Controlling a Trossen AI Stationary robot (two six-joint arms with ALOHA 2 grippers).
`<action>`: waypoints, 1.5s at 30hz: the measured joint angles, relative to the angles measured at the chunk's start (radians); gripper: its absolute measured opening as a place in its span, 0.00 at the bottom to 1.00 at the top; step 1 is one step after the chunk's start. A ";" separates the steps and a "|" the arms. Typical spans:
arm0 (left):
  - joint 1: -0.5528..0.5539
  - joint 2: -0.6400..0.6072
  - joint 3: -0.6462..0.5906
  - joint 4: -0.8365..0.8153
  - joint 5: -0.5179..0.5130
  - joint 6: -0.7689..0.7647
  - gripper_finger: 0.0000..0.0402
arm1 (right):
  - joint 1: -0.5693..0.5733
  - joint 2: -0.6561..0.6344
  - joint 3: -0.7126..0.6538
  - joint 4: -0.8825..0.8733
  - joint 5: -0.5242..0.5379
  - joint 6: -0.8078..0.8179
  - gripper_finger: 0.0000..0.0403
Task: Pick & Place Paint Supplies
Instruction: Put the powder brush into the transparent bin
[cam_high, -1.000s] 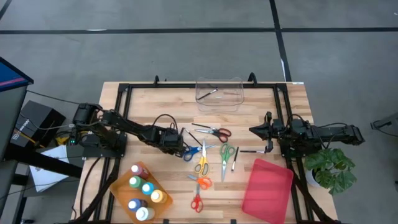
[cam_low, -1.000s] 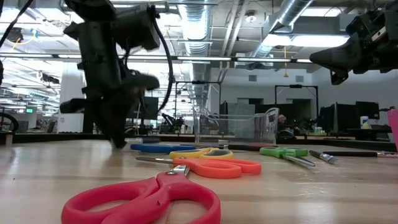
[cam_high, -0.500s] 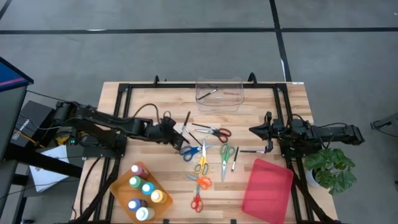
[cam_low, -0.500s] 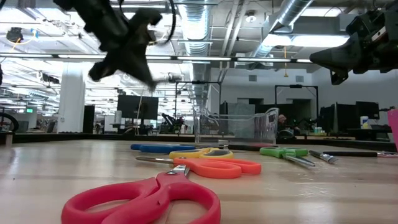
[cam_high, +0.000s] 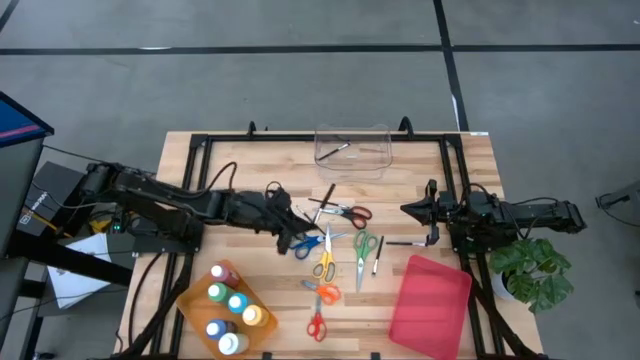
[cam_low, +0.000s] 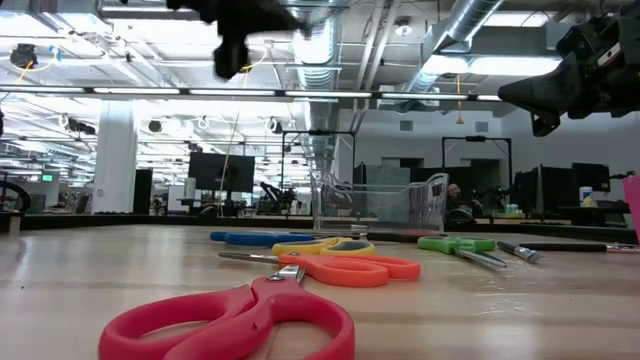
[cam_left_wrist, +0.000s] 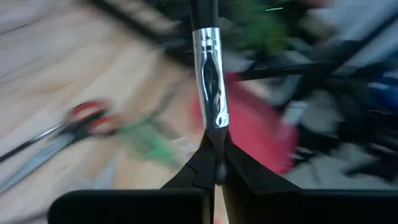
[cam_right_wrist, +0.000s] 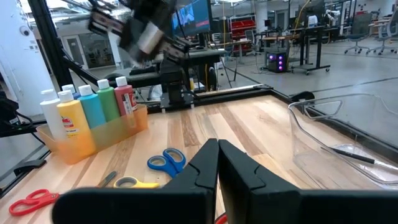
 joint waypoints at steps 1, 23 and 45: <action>-0.009 0.000 0.000 0.044 0.030 0.023 0.01 | 0.000 0.000 0.000 0.000 0.000 0.000 0.02; -0.141 -0.001 0.000 0.387 0.190 0.337 0.01 | 0.000 0.000 0.000 0.000 0.000 0.000 0.02; 0.057 0.000 0.000 0.284 -1.079 1.604 0.01 | 0.000 0.000 0.000 0.000 0.000 0.000 0.02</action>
